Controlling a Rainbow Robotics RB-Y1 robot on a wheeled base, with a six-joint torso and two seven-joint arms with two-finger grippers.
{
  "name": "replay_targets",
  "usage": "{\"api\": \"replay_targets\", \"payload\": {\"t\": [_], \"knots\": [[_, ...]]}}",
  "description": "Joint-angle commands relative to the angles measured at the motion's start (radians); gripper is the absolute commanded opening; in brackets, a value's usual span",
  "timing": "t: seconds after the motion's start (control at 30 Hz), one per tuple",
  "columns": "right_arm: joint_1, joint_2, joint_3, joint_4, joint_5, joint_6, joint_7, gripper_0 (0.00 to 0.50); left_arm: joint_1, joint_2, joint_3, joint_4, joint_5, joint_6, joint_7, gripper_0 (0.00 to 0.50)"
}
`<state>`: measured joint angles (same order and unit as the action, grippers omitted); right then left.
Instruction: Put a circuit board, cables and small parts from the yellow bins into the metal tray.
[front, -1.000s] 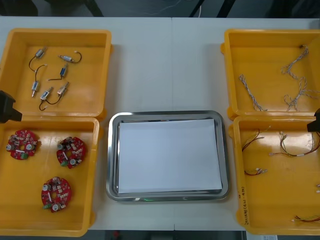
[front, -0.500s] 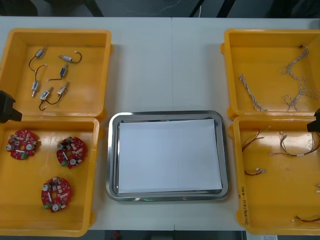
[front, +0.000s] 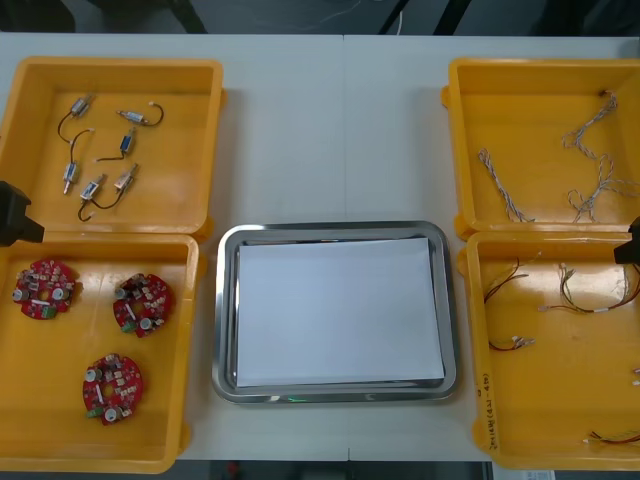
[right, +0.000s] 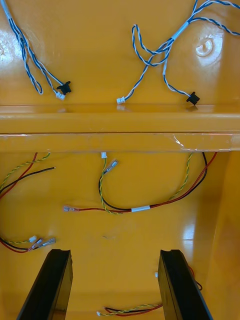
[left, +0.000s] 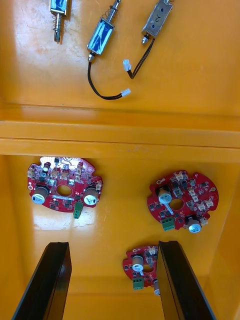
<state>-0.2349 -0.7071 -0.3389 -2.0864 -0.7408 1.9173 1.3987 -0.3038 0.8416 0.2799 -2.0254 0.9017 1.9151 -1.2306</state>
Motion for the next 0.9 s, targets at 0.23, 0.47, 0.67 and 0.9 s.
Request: {"api": "replay_targets", "payload": {"t": [0.23,0.47,0.67,0.9], "knots": [[-0.015,-0.005,-0.017,-0.024,-0.005,0.003,-0.027,0.500,-0.028,0.050,0.022,-0.003,0.008,0.005,-0.033,0.500],[-0.015,-0.005,-0.017,-0.024,-0.005,0.003,-0.027,0.500,-0.028,0.050,0.022,-0.003,0.008,0.005,-0.033,0.500],[-0.015,-0.005,-0.017,-0.024,-0.005,0.003,-0.027,0.500,-0.028,0.050,0.022,-0.003,0.008,0.005,-0.033,0.500],[-0.015,-0.005,-0.017,-0.024,-0.005,0.003,-0.027,0.500,-0.028,0.050,0.022,-0.003,0.008,0.005,-0.033,0.500]]}}
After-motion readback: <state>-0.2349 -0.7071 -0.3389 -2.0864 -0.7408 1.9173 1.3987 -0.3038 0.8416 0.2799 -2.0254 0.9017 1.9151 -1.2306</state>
